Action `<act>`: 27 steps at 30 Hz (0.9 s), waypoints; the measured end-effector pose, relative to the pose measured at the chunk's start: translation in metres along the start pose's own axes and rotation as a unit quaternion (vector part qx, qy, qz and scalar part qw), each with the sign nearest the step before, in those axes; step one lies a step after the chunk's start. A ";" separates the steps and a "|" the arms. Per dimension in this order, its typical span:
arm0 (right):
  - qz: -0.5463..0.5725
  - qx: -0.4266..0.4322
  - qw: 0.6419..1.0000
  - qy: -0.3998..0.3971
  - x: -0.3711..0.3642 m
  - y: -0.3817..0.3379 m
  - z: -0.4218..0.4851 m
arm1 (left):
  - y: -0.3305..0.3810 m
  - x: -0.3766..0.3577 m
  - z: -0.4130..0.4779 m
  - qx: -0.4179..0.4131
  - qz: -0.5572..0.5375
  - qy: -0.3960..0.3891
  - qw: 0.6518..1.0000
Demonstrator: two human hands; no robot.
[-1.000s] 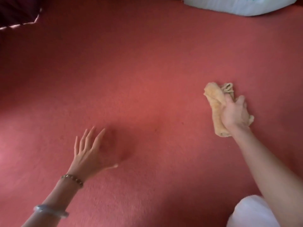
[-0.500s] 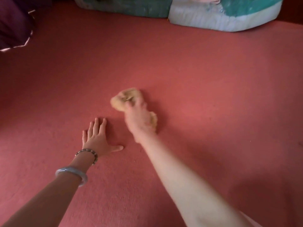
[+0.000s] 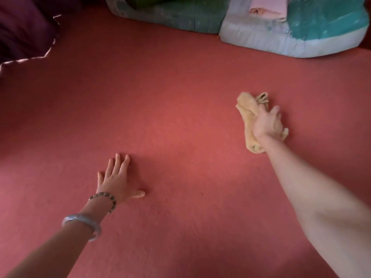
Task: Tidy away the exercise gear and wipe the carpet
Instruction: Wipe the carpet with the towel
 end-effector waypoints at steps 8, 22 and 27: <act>0.144 0.134 0.980 0.024 -0.021 -0.131 -0.001 | 0.003 0.003 0.003 0.010 -0.042 0.000 0.999; -0.024 0.405 0.898 -0.170 -0.052 -0.274 -0.069 | 0.000 0.004 0.003 -0.012 -0.070 0.005 0.997; -0.065 0.189 0.979 -0.046 -0.005 -0.132 0.038 | 0.000 0.004 0.003 -0.007 -0.068 0.000 0.998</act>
Point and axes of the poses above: each hand's wrist, its own z-axis towards the middle knuckle, its own x-axis out of the back of the hand, y = z × x, the point moved 4 cm from there along z, towards the middle knuckle, and after that the axes turned 14 degrees about -y, right-handed, at the moved point
